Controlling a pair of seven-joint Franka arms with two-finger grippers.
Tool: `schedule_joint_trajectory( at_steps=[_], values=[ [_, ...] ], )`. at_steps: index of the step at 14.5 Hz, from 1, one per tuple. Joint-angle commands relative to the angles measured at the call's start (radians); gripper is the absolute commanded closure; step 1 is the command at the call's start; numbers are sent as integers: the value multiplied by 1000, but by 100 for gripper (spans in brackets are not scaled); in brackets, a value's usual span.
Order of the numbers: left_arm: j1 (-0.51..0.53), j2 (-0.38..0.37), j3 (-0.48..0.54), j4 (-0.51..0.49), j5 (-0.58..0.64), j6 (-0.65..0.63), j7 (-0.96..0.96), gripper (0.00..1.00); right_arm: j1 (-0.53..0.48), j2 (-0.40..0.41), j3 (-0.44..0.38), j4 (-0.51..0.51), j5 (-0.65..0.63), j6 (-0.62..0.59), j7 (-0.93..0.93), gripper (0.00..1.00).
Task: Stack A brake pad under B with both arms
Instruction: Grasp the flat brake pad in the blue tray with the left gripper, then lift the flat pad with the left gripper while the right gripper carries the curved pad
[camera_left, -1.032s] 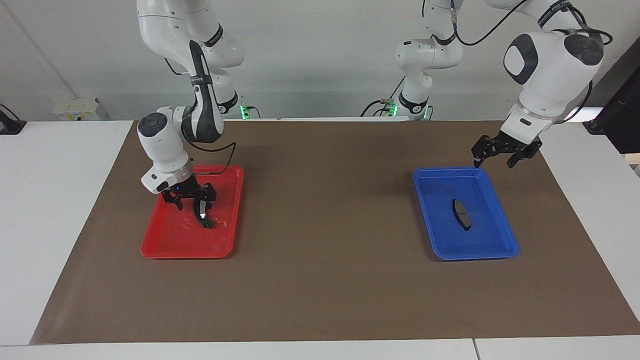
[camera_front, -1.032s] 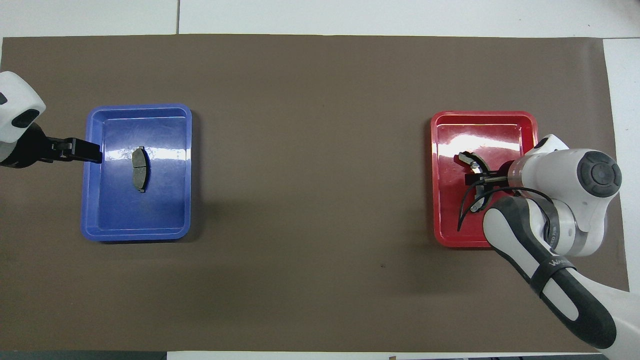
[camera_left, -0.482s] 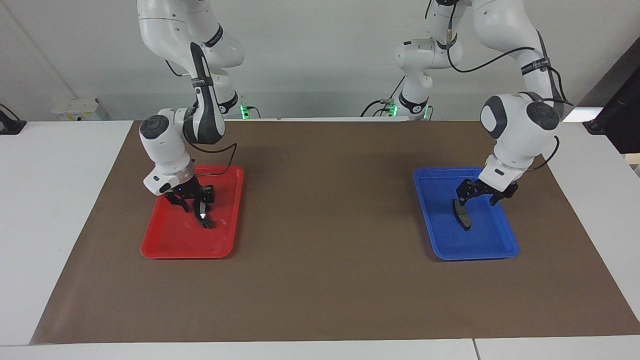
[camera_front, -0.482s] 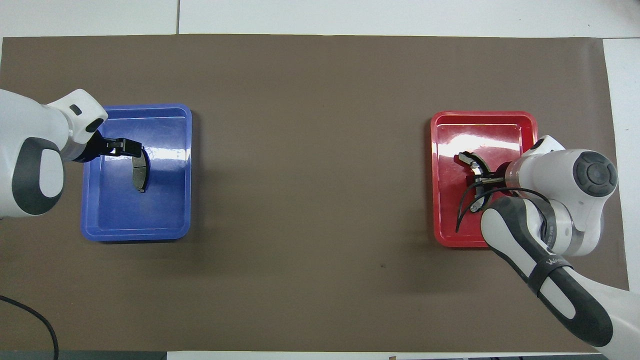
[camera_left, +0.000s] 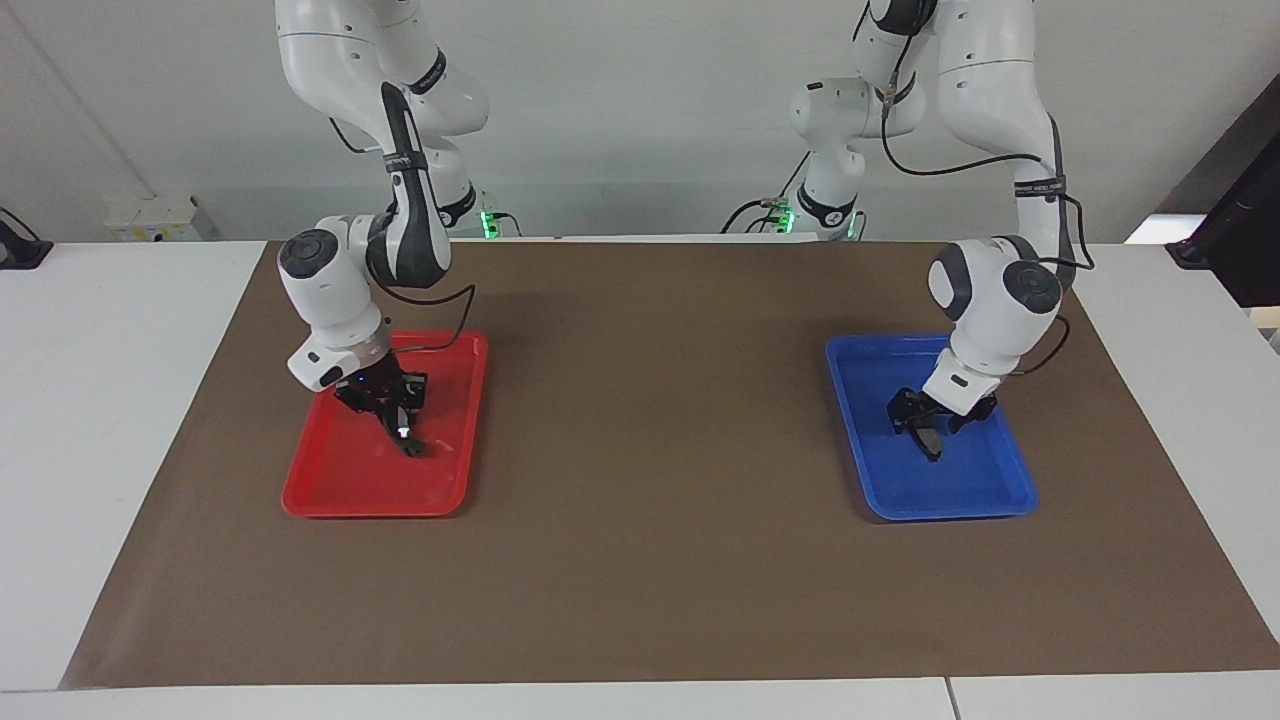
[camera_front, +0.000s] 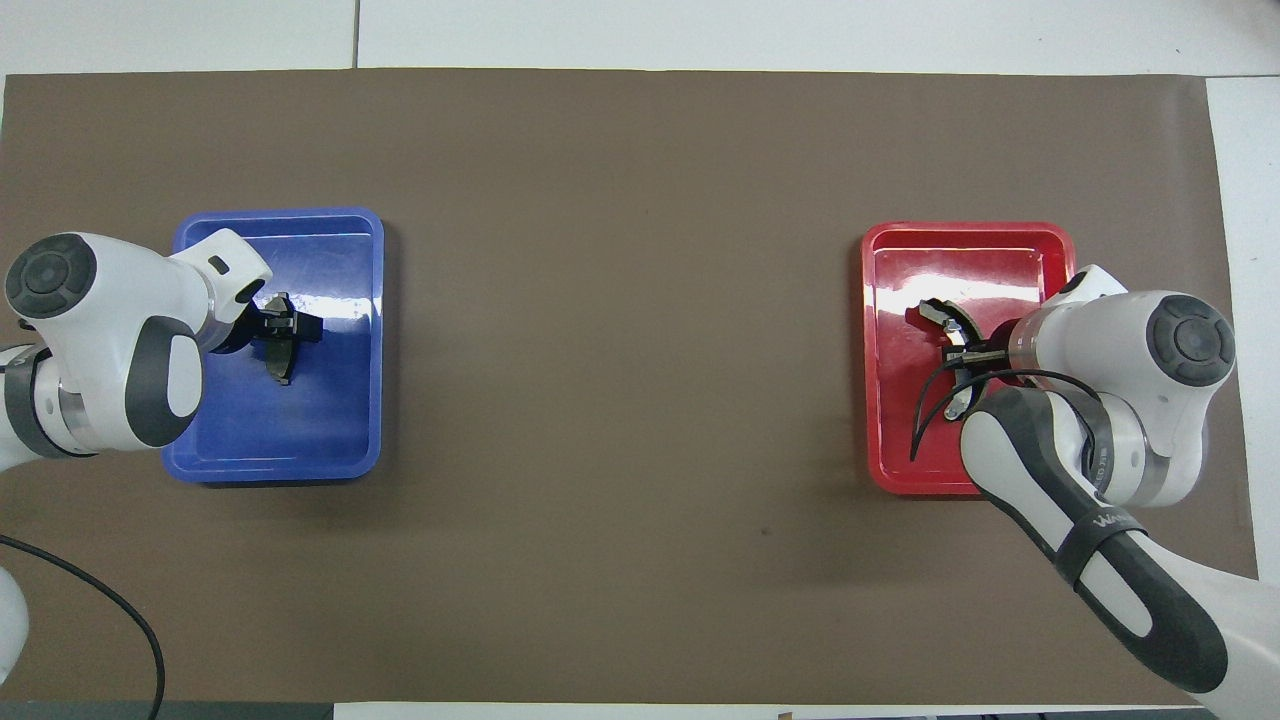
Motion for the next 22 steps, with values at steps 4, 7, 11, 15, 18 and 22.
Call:
schedule_joint_trajectory(
  at_steps=[4,7,11,15,18,22],
  values=[
    [5,-23,2,-5,16,-96,68,98,1,-8,2,29,18,-38,2,100],
    [4,-45,2,28,14,-121,62,99,1,-8,2,29,18,-38,-1,100],
    [-39,-62,-2,154,7,-228,60,99,1,-11,2,41,18,-43,1,100],
    [-195,-52,-1,202,2,-224,43,99,-1,-12,0,180,15,-215,2,100],
    [-382,-58,-1,202,0,-217,-109,99,-1,-8,0,254,10,-288,2,100],
    [-554,-19,-1,200,2,-138,-349,99,22,-8,4,289,12,-329,19,100]
  ],
)
